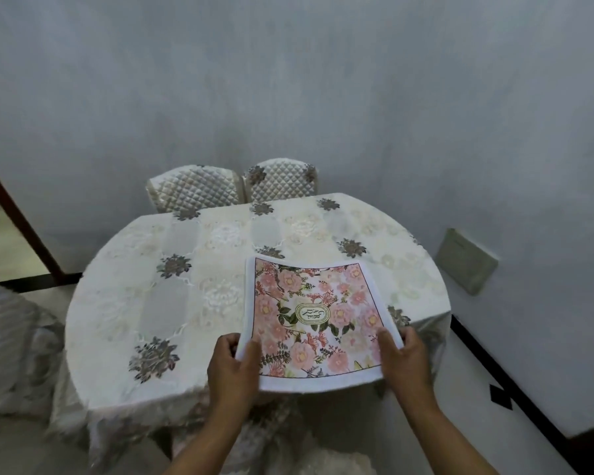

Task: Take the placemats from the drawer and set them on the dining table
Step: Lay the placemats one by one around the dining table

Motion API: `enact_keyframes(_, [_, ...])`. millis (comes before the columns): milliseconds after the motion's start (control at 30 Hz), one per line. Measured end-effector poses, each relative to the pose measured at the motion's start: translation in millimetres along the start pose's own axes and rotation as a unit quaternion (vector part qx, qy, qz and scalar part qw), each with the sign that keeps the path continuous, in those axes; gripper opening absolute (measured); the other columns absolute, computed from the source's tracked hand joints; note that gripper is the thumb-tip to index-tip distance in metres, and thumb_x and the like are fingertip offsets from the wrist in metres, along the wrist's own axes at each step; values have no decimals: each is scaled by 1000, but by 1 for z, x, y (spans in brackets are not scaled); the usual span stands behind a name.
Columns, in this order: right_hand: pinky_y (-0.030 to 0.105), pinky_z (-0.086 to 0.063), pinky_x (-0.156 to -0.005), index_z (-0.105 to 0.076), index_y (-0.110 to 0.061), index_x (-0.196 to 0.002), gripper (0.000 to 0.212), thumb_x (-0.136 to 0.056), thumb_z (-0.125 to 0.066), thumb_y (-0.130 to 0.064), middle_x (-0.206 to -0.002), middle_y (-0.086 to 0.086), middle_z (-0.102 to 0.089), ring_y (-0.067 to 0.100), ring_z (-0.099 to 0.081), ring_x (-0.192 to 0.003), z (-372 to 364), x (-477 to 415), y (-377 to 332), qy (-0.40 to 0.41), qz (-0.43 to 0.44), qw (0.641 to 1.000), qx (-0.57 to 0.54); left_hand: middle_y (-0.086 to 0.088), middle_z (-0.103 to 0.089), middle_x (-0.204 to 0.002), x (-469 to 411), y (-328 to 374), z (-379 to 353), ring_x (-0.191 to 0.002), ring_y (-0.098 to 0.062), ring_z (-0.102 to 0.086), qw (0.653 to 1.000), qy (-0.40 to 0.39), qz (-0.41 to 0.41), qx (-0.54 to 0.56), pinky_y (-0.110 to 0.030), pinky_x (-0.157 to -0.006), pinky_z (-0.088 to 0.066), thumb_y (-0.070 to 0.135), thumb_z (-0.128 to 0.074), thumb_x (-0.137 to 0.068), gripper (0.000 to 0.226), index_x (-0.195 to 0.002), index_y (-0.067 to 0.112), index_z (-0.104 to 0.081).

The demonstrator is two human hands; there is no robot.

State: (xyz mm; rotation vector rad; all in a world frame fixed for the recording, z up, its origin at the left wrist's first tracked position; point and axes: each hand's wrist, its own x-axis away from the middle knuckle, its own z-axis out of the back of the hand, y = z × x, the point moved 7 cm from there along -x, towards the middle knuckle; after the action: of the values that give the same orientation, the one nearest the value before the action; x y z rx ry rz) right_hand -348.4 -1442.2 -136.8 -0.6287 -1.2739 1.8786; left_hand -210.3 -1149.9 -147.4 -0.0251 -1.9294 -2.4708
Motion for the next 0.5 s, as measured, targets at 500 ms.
enact_keyframes(500, [32,-46,-60,-54,-12,-88,23,-93,-59,-34,-77,1,-60,20,-59,-70,103,-295,85,-67,24,993,92,0,-60,-82,-24,31,-298,-68,-15,-58,996,28,-9,-80,-27,-53,-40,27,-58,-96,14,-100,16,-52])
